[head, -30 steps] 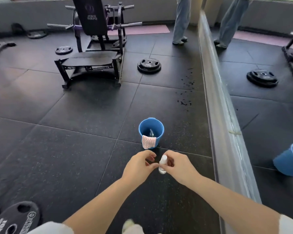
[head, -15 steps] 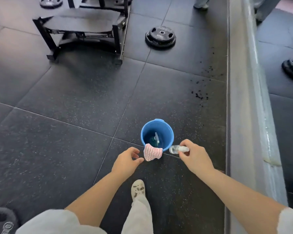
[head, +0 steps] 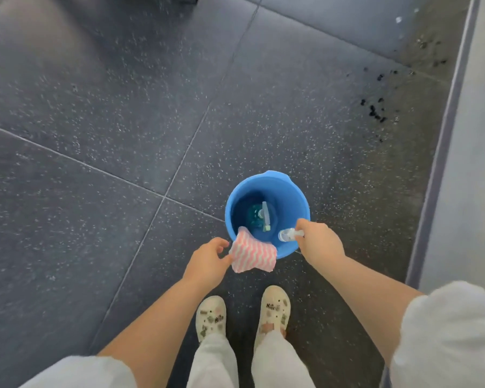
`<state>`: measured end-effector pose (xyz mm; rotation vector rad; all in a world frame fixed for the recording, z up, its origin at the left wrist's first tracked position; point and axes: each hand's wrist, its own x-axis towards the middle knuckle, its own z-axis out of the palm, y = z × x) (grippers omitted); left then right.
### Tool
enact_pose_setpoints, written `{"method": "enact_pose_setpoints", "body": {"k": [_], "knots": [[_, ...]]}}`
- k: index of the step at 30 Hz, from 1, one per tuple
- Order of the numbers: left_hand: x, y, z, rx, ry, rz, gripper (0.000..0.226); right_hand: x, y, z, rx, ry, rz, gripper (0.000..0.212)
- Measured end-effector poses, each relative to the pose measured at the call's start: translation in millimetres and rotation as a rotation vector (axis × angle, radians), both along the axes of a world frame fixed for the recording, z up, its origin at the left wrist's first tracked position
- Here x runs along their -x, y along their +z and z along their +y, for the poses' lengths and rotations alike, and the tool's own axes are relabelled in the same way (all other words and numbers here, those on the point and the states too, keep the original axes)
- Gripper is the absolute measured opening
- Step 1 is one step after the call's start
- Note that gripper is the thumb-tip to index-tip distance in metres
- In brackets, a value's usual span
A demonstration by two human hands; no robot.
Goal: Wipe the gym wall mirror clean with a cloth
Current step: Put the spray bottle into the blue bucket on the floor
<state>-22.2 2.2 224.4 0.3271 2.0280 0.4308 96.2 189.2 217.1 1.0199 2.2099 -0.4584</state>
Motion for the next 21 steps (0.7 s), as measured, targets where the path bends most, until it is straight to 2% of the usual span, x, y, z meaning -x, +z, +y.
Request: {"method": "enact_pose_setpoints", "body": {"k": [4,7,10,12,14,16,21], "knots": [[-7,-69,14,-0.022,-0.043,-0.045,0.029,9,-58,12,0.020,0.060,-0.062,0.015],[-14,-104,25,-0.013,-0.025,-0.153,0.025,11,-98,17,0.046,0.068,-0.079,0.014],[-17,-129,31,-0.021,0.014,-0.209,0.028,13,-134,19,0.089,-0.012,-0.051,0.016],[-16,-138,29,0.001,0.041,-0.154,0.022,14,-155,17,0.109,-0.093,-0.007,0.018],[-10,-141,21,-0.002,0.119,-0.022,0.006,15,-172,14,0.126,-0.177,0.025,0.017],[-5,-141,10,-0.017,0.239,0.084,0.017,16,-185,8,0.153,-0.190,0.019,0.017],[2,-141,-11,0.002,0.398,0.104,0.011,26,-207,-9,0.291,0.270,-0.157,0.028]]}}
